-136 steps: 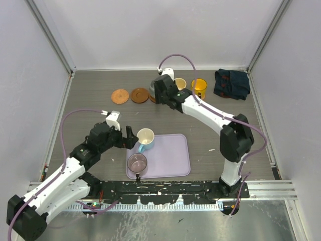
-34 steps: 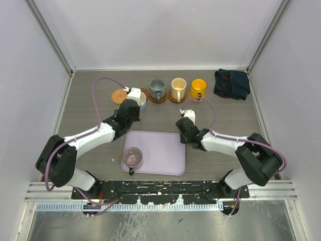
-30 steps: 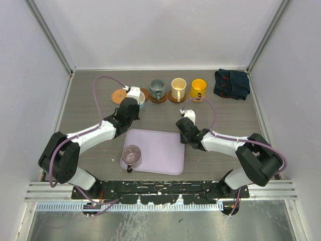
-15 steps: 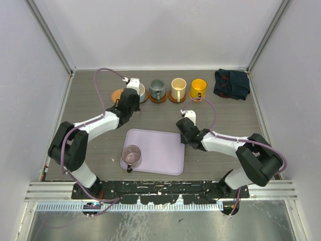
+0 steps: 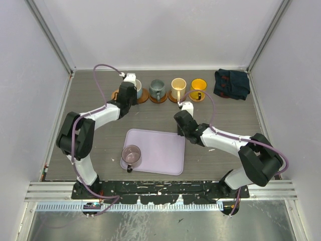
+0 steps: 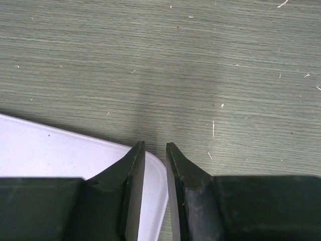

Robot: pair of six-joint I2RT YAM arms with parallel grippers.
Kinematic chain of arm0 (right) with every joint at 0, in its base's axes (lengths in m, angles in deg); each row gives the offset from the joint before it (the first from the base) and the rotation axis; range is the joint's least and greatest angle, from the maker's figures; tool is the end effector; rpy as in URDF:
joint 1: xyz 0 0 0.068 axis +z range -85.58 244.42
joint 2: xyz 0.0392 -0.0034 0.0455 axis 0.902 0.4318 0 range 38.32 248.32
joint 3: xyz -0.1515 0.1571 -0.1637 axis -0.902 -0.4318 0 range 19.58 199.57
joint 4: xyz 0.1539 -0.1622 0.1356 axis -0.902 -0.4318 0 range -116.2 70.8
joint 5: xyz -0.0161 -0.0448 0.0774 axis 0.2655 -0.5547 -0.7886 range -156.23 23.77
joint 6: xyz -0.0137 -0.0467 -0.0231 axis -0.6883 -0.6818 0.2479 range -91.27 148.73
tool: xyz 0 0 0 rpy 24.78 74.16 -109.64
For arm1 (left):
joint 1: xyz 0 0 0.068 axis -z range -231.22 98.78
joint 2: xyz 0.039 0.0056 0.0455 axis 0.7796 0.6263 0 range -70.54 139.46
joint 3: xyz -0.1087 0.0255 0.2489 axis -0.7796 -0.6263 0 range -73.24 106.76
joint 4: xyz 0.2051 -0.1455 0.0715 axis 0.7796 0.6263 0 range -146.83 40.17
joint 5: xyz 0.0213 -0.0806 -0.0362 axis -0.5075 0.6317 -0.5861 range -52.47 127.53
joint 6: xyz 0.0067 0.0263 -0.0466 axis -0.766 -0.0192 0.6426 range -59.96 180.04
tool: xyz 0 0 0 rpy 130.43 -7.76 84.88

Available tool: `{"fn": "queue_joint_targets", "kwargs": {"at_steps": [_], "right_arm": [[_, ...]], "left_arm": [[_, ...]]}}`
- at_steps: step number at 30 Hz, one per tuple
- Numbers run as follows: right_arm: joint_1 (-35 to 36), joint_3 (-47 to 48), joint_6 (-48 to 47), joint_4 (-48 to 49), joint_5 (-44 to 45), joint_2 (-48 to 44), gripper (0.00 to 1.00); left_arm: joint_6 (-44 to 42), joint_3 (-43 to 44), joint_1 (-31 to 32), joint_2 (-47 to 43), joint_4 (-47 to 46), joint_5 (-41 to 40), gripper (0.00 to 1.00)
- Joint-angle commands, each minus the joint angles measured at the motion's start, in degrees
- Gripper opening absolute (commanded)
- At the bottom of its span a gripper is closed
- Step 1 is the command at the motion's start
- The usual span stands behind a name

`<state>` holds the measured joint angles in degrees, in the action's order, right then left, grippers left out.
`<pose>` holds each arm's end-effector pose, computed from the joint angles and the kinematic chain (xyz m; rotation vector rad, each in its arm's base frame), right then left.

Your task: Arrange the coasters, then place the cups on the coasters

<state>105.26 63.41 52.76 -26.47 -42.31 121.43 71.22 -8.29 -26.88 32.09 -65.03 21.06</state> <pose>0.2282 0.1783 0.1896 -0.1435 2.2931 0.0799 0.3708 -0.1566 0.2157 0.0632 2.0623 -0.0826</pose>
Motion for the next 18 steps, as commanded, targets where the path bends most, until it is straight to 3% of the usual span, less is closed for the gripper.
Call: {"fn": "queue_joint_targets", "kwargs": {"at_steps": [1,18], "right_arm": [[0.58,2.20,-0.39,1.44,0.97,-1.23,0.30],[0.64,2.94,0.04,1.63,0.32,-1.20,0.29]], "left_arm": [[1.18,6.23,-0.69,0.22,-6.81,0.69,0.00],[2.85,13.79,-0.77,4.76,1.83,2.19,0.00]]}}
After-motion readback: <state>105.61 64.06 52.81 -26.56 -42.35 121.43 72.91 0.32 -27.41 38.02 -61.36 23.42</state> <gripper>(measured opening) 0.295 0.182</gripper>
